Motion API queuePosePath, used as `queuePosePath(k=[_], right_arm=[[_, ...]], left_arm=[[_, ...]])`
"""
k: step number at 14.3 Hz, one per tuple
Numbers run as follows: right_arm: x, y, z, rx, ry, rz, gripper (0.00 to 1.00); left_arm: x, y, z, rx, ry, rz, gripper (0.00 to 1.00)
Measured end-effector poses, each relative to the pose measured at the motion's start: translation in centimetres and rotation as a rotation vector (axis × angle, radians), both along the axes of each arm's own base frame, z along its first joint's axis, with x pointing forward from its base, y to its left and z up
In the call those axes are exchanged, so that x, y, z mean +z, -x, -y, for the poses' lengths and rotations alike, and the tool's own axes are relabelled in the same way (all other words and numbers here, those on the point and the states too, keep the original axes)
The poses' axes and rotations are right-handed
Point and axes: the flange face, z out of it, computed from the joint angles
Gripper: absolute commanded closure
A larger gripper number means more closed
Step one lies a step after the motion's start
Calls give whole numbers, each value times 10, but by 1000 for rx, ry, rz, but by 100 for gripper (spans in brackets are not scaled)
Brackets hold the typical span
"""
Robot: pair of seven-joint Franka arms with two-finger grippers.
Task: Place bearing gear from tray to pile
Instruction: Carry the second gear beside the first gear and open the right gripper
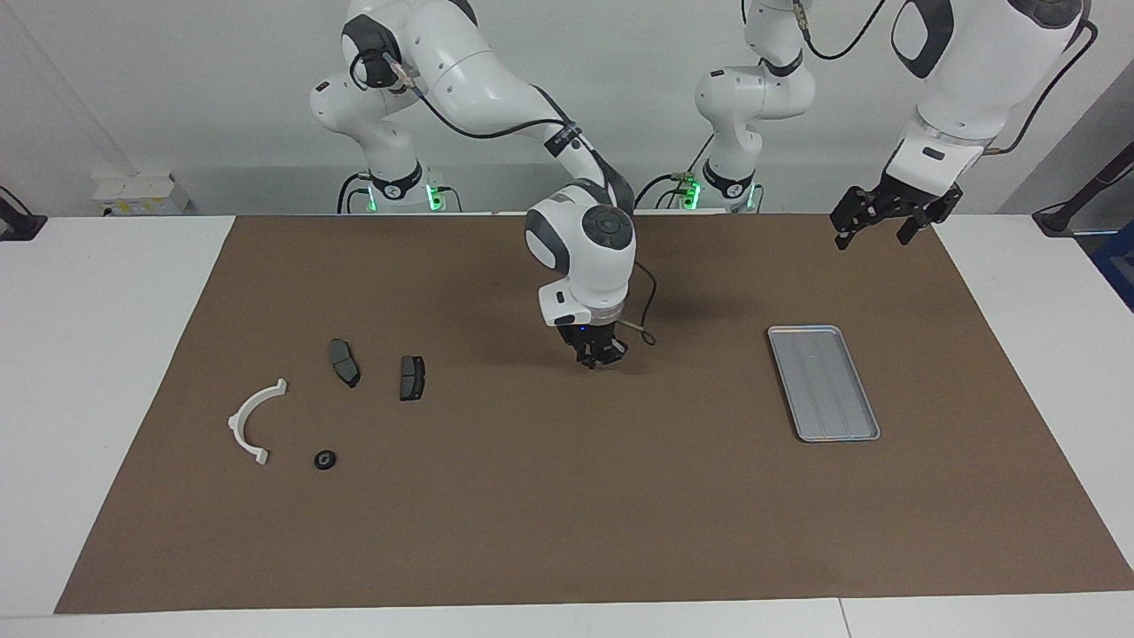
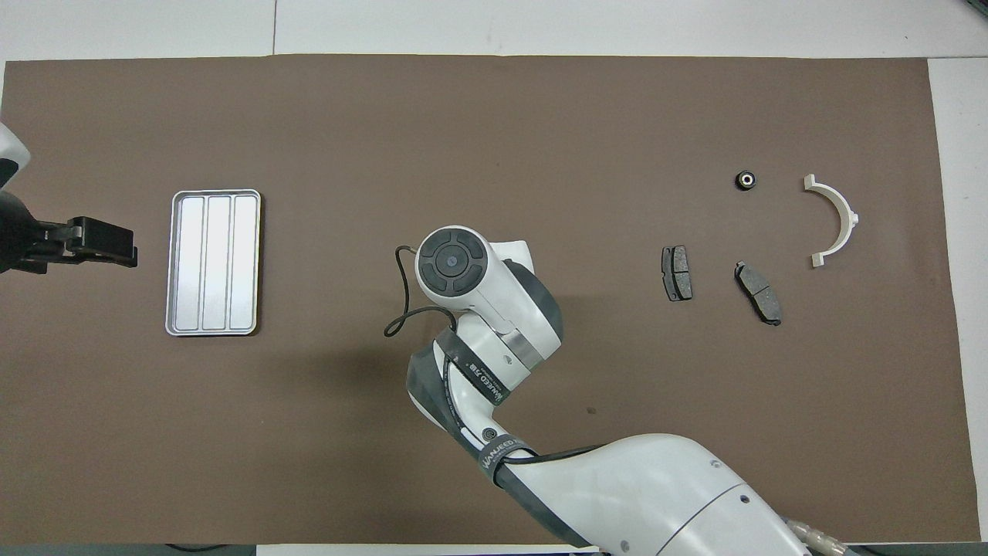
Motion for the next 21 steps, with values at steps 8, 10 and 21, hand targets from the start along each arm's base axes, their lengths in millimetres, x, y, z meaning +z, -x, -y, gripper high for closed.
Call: queuePosePath(k=[8,10,21], right_arm=[[98,-102,259,465,-12,-29,100],[76,-113,301,516,-13,-15,100],[-48,-138,338,533,-2,68,58]], left_arm=[[-5,1,-2,3,-1,-11,0],[-5,1,-3,5,-1,-11,0],[-5,1,-3,5,0,-11,0]])
